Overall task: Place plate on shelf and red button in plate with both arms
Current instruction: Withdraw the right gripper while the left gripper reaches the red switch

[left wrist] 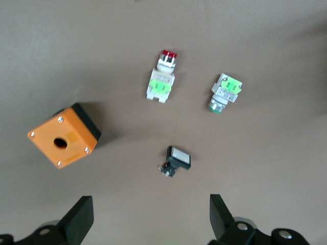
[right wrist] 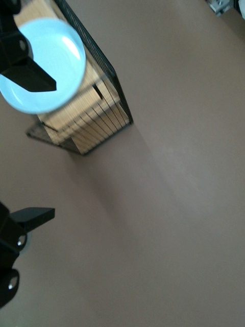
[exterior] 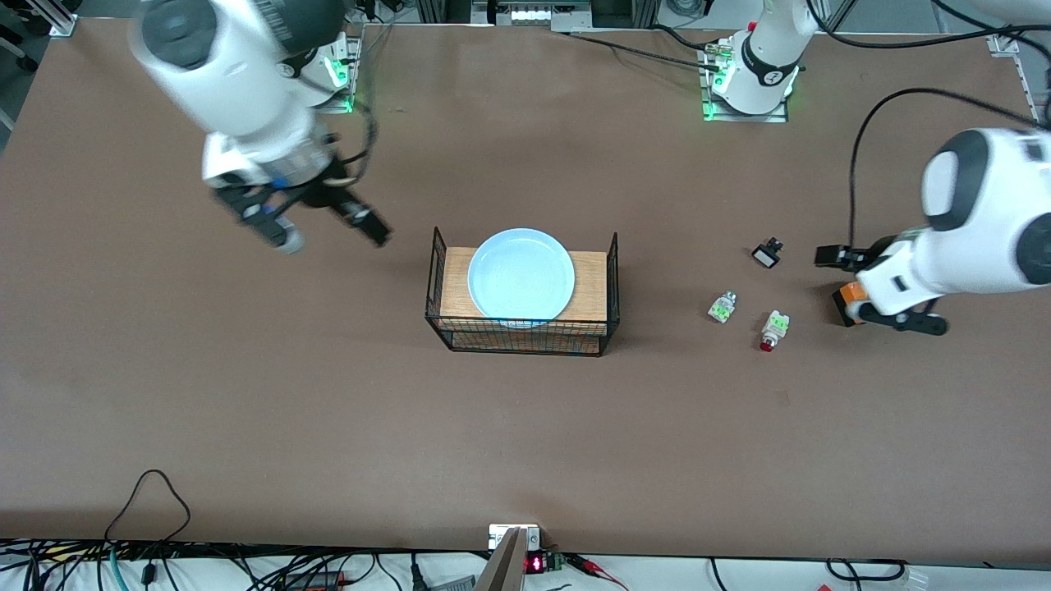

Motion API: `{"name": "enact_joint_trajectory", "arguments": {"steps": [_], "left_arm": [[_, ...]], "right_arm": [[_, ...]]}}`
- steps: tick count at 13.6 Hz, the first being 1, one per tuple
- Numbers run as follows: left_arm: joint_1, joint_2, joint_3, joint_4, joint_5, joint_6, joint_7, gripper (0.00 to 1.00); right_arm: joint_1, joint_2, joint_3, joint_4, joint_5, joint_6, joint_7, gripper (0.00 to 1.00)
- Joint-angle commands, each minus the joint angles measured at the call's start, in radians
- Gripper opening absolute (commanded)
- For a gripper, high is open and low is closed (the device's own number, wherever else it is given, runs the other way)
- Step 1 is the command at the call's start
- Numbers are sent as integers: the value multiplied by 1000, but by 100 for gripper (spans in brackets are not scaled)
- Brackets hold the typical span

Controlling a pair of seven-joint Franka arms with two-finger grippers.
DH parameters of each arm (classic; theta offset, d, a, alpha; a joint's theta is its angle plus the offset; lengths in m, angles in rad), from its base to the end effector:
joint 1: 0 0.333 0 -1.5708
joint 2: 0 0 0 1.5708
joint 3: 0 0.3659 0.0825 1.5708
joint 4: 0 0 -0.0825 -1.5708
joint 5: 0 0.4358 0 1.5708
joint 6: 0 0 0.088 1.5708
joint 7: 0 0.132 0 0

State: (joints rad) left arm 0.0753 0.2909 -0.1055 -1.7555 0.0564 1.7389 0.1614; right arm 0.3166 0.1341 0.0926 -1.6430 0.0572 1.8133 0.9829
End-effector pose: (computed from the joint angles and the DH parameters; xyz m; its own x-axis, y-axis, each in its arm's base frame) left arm 0.6531 -0.0089 0.3822 0.9320 -0.2030 -0.3003 -0.2039 -0.9786 0.0287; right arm 0.6106 0.2680 0.5479 0.8325 -0.5528 -0.0368 -0.5540 -0.8297 -0.0680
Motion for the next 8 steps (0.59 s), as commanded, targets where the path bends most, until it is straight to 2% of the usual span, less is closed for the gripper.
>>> {"name": "enact_joint_trajectory", "arguments": {"steps": [1,5,6,8], "left_arm": [[-2,-7,1,-80,30,117,27,100],[-18,23,-20,-123,30,258,76,100],[-28,27,-20,-154,36,319,76,100],[-35,60,-22,-191,77,430,76,100]], "right_arm": [[-123,-31,13,3,-11,-63,-232,100],[-295,-50,9,3,-43,-109,-600,100],[-313,-50,-14,3,-45,-109,-704,100],[-306,-50,-111,5,-43,-107,-936,100]]}}
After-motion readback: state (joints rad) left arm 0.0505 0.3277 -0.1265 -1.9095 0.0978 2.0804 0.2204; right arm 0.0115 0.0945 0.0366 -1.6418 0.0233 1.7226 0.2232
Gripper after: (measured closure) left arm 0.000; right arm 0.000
